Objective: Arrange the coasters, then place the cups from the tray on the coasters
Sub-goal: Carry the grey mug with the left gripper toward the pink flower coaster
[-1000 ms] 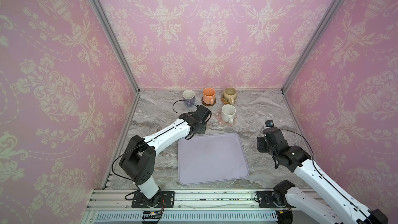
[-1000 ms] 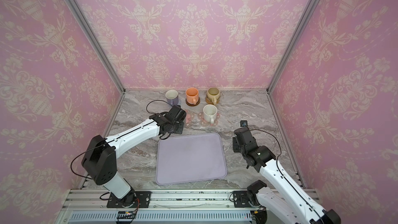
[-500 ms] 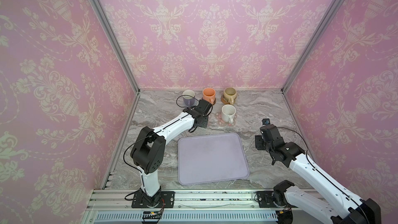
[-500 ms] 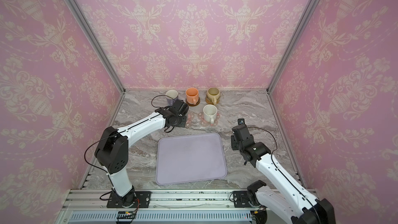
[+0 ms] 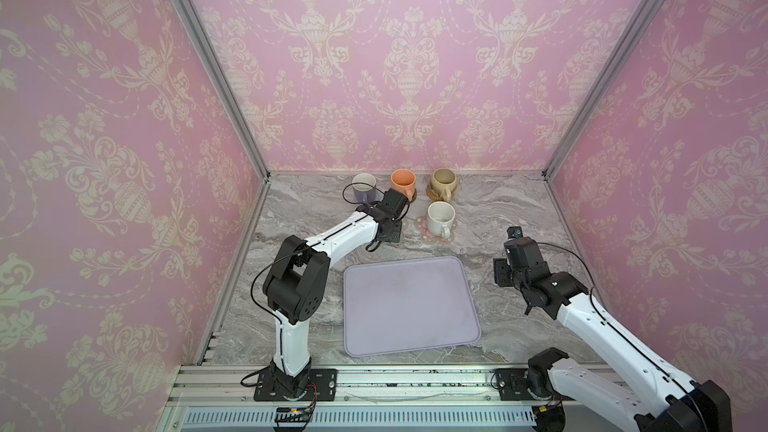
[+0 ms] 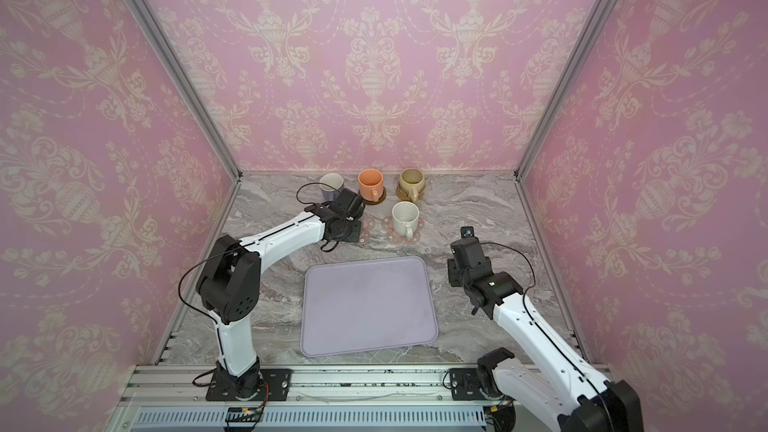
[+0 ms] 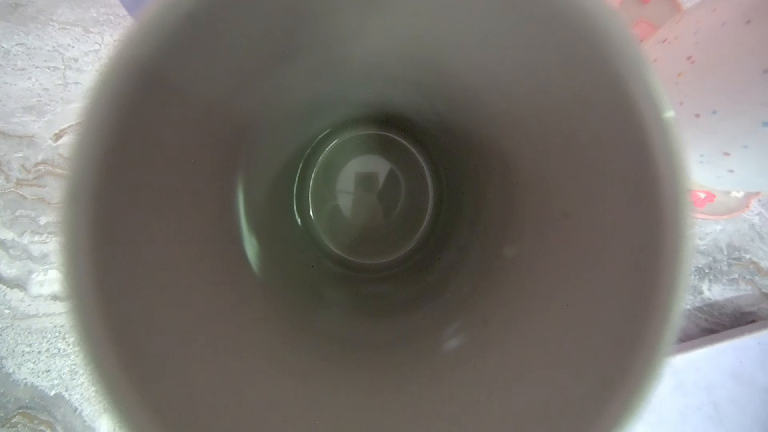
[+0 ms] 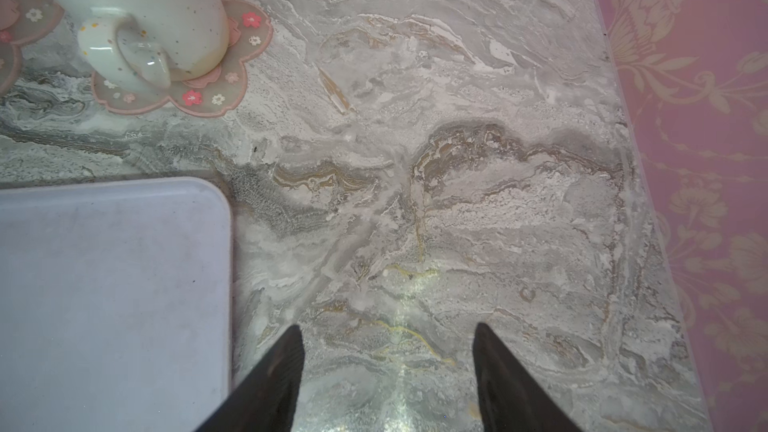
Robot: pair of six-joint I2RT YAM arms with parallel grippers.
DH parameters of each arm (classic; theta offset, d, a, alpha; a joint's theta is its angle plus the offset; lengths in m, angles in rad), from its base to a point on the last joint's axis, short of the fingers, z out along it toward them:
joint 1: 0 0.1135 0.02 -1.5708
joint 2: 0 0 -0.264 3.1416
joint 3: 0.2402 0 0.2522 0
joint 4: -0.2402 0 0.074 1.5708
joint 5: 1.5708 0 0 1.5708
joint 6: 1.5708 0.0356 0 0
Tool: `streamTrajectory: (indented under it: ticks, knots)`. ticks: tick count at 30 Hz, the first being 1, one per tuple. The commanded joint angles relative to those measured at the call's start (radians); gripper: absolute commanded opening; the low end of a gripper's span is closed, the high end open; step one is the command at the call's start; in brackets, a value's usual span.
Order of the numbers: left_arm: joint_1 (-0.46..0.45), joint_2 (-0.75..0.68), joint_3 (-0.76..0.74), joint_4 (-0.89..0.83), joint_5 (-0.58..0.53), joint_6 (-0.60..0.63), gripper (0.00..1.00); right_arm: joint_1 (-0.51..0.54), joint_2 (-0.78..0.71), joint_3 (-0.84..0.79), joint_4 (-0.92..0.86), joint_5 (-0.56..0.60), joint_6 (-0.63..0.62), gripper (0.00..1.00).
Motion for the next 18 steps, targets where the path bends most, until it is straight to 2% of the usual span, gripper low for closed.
streamTrajectory:
  ticks: [1, 18]
  knots:
    - [0.004, -0.001, 0.058, 0.058, -0.010, 0.003, 0.00, -0.009, 0.004, 0.005, 0.010, -0.013, -0.021, 0.67]
    - [0.015, 0.029, 0.067, 0.078, -0.025, 0.037, 0.00, -0.021, 0.000, 0.000, 0.006, -0.026, -0.012, 0.67]
